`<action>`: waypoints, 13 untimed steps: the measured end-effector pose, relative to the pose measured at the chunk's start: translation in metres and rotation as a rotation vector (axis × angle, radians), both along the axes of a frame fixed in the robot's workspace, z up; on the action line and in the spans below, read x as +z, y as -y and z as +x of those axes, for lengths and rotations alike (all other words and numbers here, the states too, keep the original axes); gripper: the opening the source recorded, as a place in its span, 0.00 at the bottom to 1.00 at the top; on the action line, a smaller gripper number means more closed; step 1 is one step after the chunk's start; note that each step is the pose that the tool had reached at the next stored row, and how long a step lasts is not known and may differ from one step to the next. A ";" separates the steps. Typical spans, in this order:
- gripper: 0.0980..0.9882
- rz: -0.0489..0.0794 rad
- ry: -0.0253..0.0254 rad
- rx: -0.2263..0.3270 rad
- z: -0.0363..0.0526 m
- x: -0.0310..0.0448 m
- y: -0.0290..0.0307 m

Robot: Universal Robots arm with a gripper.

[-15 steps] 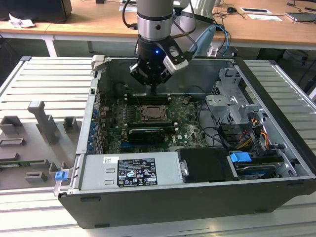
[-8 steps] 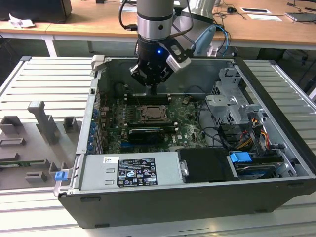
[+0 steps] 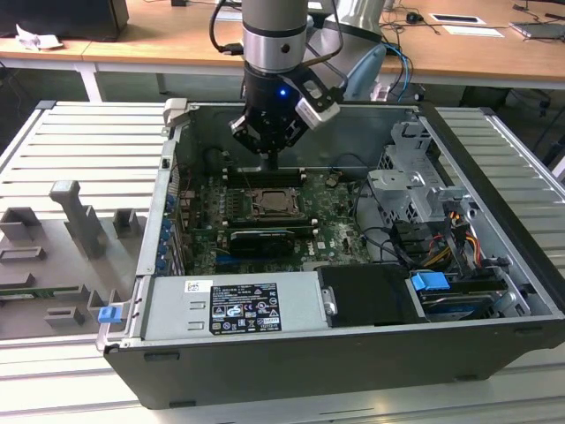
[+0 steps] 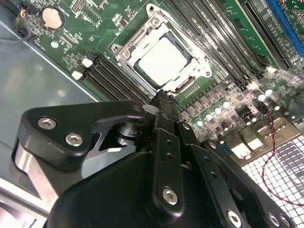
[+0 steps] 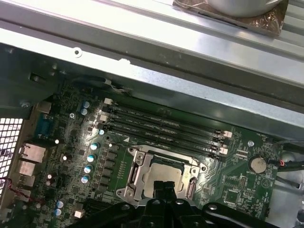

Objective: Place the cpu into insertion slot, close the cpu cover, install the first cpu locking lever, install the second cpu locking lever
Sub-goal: 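Install the first cpu locking lever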

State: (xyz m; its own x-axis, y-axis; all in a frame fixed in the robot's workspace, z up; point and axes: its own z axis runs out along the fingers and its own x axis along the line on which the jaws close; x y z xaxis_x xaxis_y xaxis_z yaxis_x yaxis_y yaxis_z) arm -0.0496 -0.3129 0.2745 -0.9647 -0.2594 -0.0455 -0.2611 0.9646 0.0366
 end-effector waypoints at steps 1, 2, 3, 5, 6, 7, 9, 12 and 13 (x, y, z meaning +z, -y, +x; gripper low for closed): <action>0.01 0.000 0.0000 0.001 -0.0011 0.0000 0.0000; 0.01 0.000 0.0000 0.001 -0.0025 0.0000 0.0000; 0.01 0.000 0.0000 0.001 -0.0046 0.0000 0.0000; 0.01 0.000 -0.0001 0.001 -0.0097 0.0001 0.0000; 0.01 0.000 0.0000 0.001 -0.0115 0.0000 0.0000; 0.01 0.000 0.0000 0.001 -0.0150 0.0000 0.0000; 0.01 0.000 0.0000 0.001 -0.0196 0.0000 0.0000; 0.01 0.000 0.0001 0.001 -0.0252 0.0000 0.0000; 0.01 0.000 0.0001 0.001 -0.0269 0.0000 0.0000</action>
State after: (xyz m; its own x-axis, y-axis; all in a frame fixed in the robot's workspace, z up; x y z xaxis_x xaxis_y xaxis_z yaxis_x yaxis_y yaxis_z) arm -0.0764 -0.3129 0.2745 -0.9645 -0.2601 -0.0456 -0.2618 0.9644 0.0365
